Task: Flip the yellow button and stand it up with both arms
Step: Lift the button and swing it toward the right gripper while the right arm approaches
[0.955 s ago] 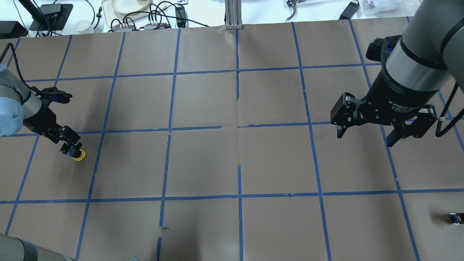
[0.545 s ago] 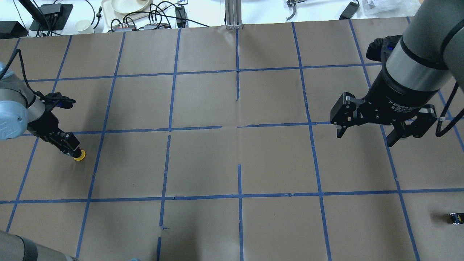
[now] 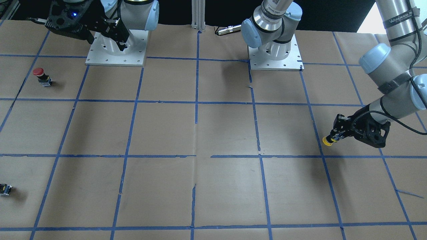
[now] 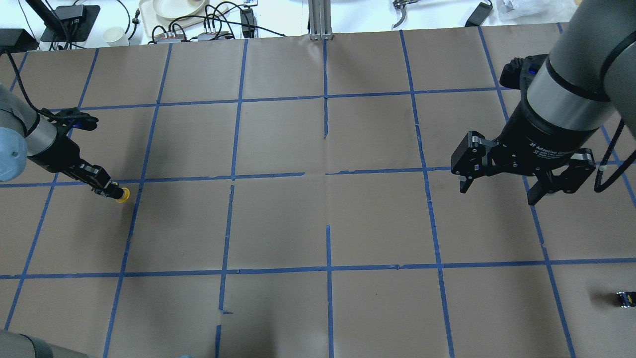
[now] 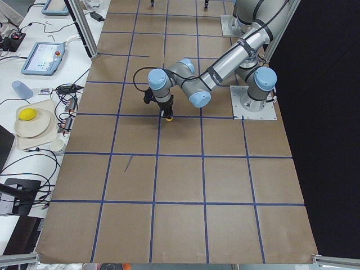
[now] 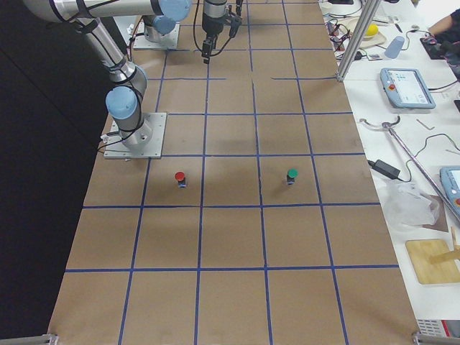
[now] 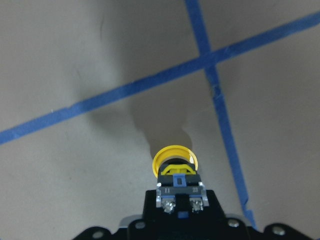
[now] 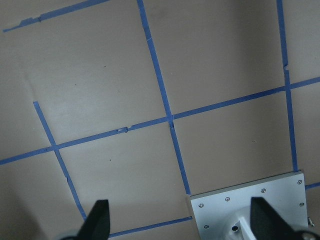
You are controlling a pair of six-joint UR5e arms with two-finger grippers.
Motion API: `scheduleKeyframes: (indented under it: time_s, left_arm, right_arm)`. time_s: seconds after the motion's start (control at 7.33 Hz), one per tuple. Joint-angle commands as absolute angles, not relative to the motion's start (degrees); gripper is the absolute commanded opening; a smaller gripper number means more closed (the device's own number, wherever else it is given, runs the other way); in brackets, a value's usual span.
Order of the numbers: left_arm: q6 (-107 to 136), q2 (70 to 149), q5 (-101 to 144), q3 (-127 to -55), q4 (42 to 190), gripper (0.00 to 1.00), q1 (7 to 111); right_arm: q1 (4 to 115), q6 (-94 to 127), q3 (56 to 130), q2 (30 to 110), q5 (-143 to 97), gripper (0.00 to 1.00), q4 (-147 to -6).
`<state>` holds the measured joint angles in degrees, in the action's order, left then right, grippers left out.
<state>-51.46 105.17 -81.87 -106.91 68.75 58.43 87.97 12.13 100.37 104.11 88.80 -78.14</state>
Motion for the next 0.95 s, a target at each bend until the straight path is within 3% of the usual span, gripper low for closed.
scheduleKeyframes:
  time_s: [0.0,0.27,0.82]
  left_arm:
    - [-54.8,104.5,-61.7,-108.4,74.3,0.15,60.3]
    - [-59.5,105.2,-42.7,-114.8,75.1,0.15,66.8]
    - [-56.1,107.7,7.8,-124.0,75.3,0.13,84.5]
  right_arm:
    - [87.4,11.8,99.9,103.7,88.5,1.0,-78.4]
    - [85.5,12.6,98.5,99.7,81.9,1.0,-83.2]
    - [81.7,26.7,88.6,88.9,65.2,1.0,-82.8]
